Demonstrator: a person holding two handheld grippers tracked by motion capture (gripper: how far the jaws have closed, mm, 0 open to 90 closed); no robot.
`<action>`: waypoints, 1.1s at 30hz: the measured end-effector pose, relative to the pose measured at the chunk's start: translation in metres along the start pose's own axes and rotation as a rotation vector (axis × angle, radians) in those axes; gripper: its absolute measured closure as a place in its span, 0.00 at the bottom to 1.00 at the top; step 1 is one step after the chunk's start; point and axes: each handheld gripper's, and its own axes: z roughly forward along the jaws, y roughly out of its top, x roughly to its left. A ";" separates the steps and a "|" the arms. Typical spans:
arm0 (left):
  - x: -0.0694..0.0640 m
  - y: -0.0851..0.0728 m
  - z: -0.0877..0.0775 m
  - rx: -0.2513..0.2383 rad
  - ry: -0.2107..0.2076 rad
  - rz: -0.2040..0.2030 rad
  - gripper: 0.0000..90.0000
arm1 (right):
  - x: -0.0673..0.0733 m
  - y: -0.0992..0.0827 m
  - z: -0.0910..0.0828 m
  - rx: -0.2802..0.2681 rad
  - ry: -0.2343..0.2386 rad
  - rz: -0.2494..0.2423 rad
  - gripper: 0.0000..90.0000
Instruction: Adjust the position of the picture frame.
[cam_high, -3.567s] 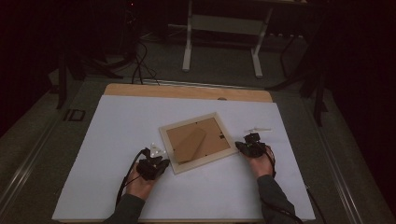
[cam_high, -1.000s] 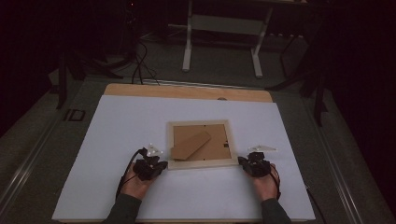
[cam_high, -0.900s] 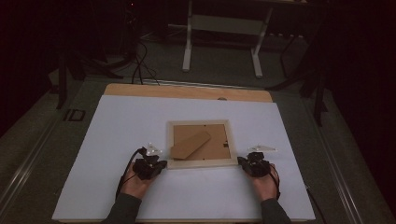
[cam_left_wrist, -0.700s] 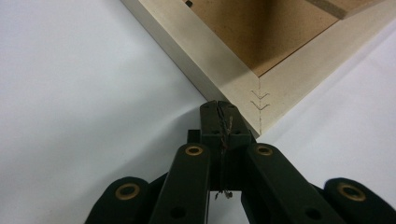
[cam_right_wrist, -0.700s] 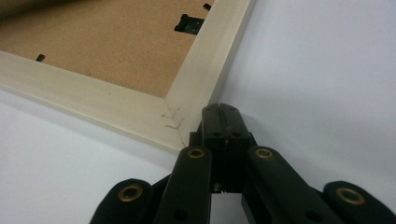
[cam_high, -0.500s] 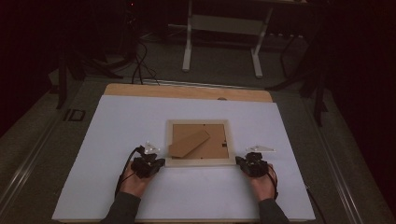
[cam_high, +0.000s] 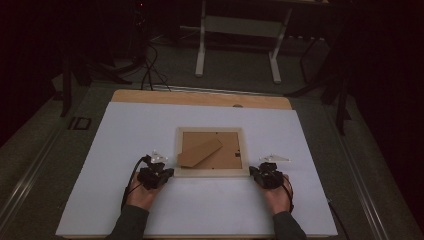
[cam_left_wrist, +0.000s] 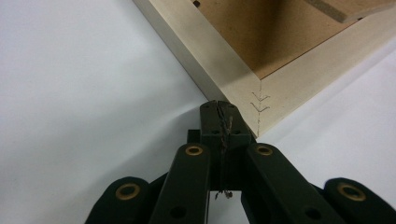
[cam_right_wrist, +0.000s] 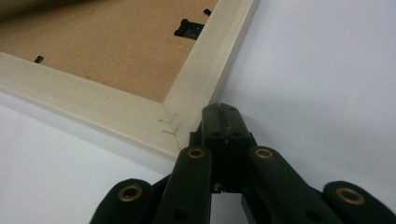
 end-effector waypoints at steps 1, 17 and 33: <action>0.001 0.000 0.000 0.001 0.001 -0.002 1.00 | 0.001 0.000 0.001 -0.001 0.000 0.002 1.00; 0.004 -0.001 -0.001 -0.007 0.000 -0.010 1.00 | 0.002 0.004 0.004 -0.001 0.004 -0.005 1.00; 0.005 -0.001 -0.001 -0.011 0.008 -0.008 1.00 | 0.001 0.003 0.005 -0.007 0.019 -0.023 1.00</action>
